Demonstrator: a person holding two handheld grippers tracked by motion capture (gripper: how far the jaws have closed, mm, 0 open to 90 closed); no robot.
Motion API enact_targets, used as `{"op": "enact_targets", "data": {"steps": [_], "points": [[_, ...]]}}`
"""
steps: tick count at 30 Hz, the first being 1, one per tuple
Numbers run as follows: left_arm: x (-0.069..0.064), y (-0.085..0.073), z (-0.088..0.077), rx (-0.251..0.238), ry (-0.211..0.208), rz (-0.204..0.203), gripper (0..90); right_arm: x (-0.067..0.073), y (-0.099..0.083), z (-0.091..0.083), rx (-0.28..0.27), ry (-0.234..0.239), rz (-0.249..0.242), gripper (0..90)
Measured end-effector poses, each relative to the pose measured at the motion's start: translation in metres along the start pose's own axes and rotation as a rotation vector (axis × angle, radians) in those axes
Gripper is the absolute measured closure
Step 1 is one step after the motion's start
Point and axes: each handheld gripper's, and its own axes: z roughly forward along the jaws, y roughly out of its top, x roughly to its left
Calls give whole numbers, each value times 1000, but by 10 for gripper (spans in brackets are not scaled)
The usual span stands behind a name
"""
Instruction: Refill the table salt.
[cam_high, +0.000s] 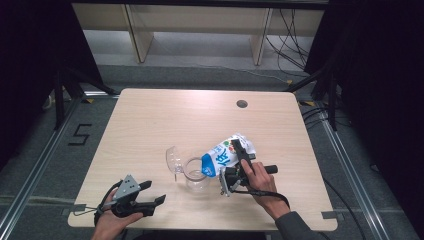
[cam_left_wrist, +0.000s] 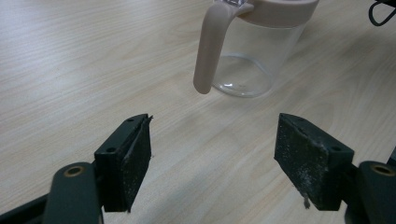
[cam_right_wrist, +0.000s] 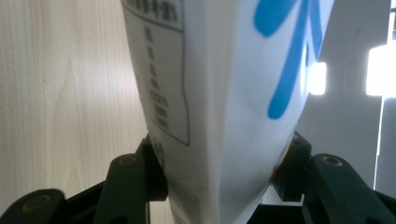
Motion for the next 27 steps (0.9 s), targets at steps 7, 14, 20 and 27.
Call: {"op": "enact_targets", "data": {"steps": [7,14,20,27], "points": [[0,0,0,0,1,-4,268,-2,0,-2,34,14,-12,523],[-1,0,0,0,0,-12,268,-3,0,0,20,-4,-26,528],[-1,0,0,0,0,-11,268,-5,2,1,35,-12,-53,533],[0,0,1,-1,-5,-11,268,-5,3,2,40,-13,-57,536]]}}
